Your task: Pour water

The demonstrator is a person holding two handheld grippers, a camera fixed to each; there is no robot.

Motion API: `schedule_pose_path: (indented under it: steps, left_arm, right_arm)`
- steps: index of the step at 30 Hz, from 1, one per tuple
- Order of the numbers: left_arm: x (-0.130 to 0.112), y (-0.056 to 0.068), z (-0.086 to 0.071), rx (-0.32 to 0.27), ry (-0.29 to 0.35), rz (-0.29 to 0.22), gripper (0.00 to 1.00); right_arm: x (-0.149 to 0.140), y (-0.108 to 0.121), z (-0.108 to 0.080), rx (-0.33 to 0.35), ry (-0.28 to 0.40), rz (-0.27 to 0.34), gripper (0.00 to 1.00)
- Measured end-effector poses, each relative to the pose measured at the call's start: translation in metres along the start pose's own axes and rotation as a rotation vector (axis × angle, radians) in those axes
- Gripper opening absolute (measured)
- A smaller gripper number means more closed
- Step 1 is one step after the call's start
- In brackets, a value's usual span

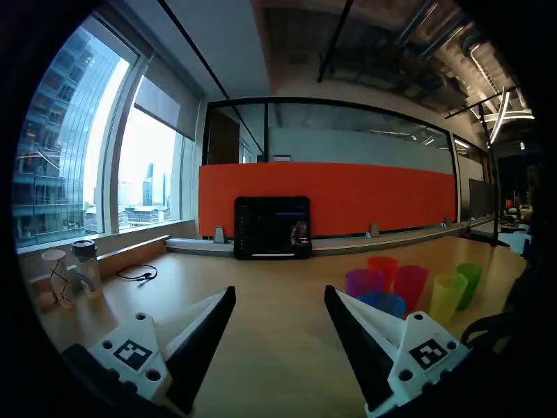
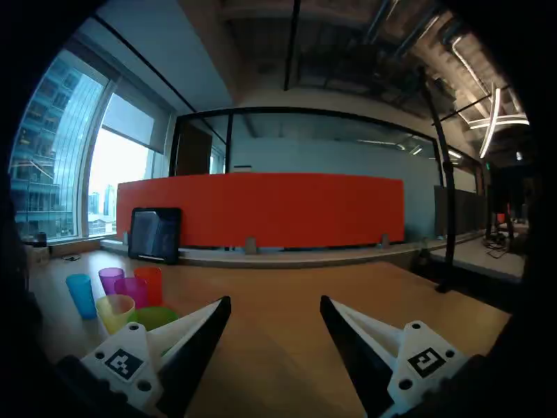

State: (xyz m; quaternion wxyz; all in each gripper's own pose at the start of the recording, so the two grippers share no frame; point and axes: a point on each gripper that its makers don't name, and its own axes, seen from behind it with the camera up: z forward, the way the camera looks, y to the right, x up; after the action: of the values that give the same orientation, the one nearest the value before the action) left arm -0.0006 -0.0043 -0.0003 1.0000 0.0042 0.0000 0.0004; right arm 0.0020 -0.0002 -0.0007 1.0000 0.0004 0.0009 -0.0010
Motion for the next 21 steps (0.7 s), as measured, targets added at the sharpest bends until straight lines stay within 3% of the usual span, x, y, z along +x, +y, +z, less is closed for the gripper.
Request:
schedule_pose_path:
  steps: [21]
  left_arm:
    - [0.0004,-0.0003,-0.0002,0.000,0.000,0.000,0.94]
  right_arm:
    - [-0.0025,-0.0005,-0.0002,0.003,-0.002,0.002,0.99]
